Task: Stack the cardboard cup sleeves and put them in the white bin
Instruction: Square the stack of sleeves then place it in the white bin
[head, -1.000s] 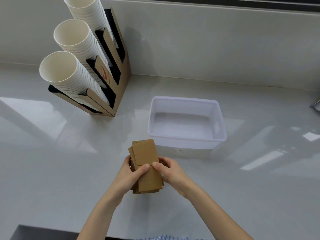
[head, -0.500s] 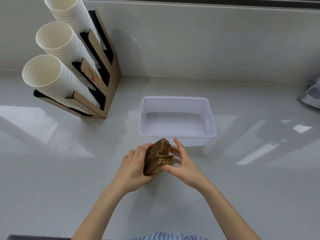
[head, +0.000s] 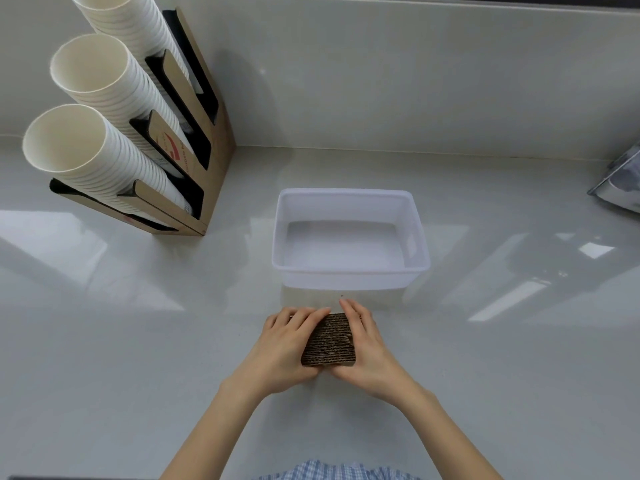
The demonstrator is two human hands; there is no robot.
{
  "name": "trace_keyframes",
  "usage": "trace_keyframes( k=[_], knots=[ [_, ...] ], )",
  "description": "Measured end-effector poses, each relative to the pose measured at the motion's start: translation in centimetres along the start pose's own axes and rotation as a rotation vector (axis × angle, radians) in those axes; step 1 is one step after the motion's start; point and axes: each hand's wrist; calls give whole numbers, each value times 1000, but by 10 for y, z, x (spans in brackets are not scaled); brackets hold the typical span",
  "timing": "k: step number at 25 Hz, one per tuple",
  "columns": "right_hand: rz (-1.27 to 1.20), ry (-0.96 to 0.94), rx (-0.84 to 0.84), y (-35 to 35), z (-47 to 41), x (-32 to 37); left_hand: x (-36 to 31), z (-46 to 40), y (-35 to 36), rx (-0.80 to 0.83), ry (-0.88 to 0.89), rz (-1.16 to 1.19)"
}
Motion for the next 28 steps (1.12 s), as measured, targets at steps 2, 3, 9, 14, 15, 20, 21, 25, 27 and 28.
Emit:
trace_keyframes(
  k=[2, 3, 9, 14, 15, 20, 21, 25, 27, 28],
  knots=[
    [-30, 13, -10, 3, -1, -3, 1, 0, -1, -18, 9, 22],
    [-45, 11, -11, 3, -1, -4, 1, 1, -2, -19, 10, 44],
    [-66, -5, -23, 4, -3, -9, 25, 18, -13, -23, -112, 287],
    [-64, -3, -41, 4, -3, -8, 19, 27, 1, -129, -308, 859],
    [-64, -2, -40, 4, -3, -7, 16, 26, 6, -158, -313, 914],
    [-66, -5, -28, 2, -3, -4, -5, 18, 6, -222, -259, 815],
    [-64, -2, -30, 1, -3, -4, -7, 16, 5, -210, -239, 771],
    [-47, -1, -45, -2, -3, -7, 5, 11, 9, -142, -244, 560],
    [-40, -1, -42, -3, -4, -8, 11, 13, 8, -88, -242, 484],
    [-47, 6, -42, -3, -5, -8, 12, 14, 7, -91, -228, 474]
  ],
)
Point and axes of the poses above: each hand's wrist, its own z-axis away from the middle knuckle, its own y-axis out of the palm, x = y × z, and after that the axes turned 9 degrees about z, right-handed
